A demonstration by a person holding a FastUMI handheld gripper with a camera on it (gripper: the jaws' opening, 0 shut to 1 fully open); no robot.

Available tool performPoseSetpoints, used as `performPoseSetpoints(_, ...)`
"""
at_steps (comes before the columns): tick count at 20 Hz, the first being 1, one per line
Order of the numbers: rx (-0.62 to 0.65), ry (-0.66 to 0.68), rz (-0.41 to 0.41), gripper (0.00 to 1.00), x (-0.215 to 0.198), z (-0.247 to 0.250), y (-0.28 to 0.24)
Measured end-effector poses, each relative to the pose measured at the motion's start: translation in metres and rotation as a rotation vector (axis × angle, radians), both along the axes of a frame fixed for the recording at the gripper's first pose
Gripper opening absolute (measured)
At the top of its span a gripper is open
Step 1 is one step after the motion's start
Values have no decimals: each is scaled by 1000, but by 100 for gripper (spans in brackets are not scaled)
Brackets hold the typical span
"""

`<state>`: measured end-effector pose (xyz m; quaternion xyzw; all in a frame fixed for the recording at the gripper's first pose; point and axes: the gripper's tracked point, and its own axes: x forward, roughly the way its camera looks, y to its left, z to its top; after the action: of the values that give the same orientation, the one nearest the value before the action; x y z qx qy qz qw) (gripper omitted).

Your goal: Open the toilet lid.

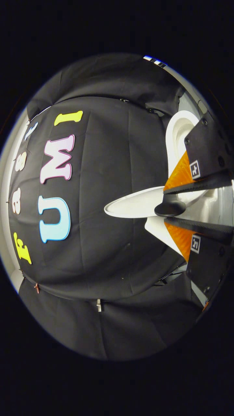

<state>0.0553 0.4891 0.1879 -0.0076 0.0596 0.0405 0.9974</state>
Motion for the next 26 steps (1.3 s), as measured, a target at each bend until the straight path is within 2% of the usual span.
performPoseSetpoints(3, -8, -7, 18, 64, -3, 1, 1)
performPoseSetpoints(6, -15, -24, 38, 100, -7, 6, 0)
performPoseSetpoints(19, -13, -90, 83, 100, -20, 27, -5)
performPoseSetpoints(26, 20, -153, 103, 100, -41, 68, -46)
